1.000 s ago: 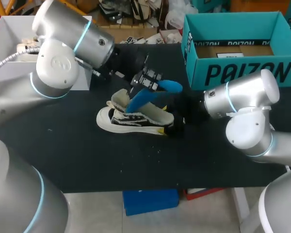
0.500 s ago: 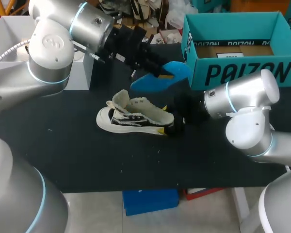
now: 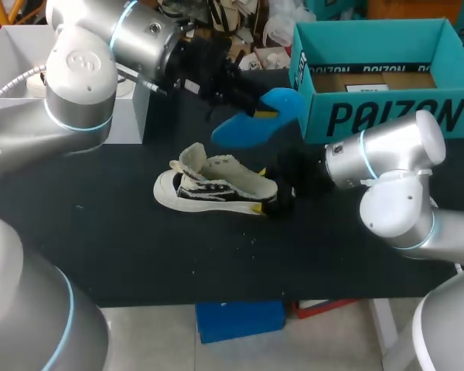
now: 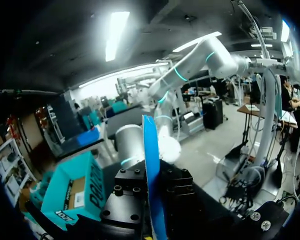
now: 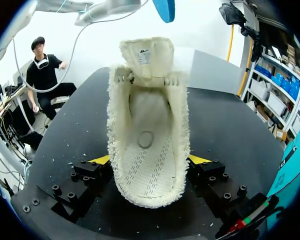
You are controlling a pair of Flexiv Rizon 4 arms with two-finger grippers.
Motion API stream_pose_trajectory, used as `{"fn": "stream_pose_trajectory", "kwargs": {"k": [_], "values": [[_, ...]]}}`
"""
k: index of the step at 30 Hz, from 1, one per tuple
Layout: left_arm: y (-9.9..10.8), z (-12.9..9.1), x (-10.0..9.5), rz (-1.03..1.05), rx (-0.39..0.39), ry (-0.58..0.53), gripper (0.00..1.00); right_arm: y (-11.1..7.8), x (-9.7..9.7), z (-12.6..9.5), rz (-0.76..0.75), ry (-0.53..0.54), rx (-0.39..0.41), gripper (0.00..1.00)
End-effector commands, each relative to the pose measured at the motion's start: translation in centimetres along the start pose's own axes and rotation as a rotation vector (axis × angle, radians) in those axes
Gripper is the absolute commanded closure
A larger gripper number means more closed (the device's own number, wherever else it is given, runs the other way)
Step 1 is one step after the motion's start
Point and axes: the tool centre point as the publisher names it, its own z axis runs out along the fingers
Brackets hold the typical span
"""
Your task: Take the shoe out of the shoebox, open the shoe tongue, remove and reinsert the insole, then place the shoe into the shoebox
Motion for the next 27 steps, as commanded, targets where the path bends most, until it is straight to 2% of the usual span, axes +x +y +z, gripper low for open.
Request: {"fn": "stream_pose_trajectory", "kwargs": {"k": [1, 6, 11, 14, 20, 27], "values": [[-0.7, -0.8, 1.4, -0.125, 0.213, -0.11, 1.0, -0.3, -0.1, 0.2, 0.001, -0.001, 0.004, 1.0], [-2.4, -1.8, 1.8, -0.205, 0.317, -0.153, 1.0, -0.3, -0.1, 0.2, 0.001, -0.001, 0.004, 1.0], [-5.1, -2.6, 2.2, -0.269, 0.43, -0.208, 1.0, -0.3, -0.1, 0.2, 0.001, -0.001, 0.004, 1.0], [-6.6, -2.8, 2.6, -0.307, 0.467, -0.223, 1.0, -0.3, -0.1, 0.2, 0.001, -0.001, 0.004, 1.0], [-8.5, -3.3, 3.6, -0.369, 0.49, -0.281, 1.0, -0.3, -0.1, 0.2, 0.001, -0.001, 0.004, 1.0], [-9.4, -4.6, 4.5, -0.393, 0.506, -0.373, 1.0, -0.3, -0.1, 0.2, 0.001, -0.001, 0.004, 1.0]]}}
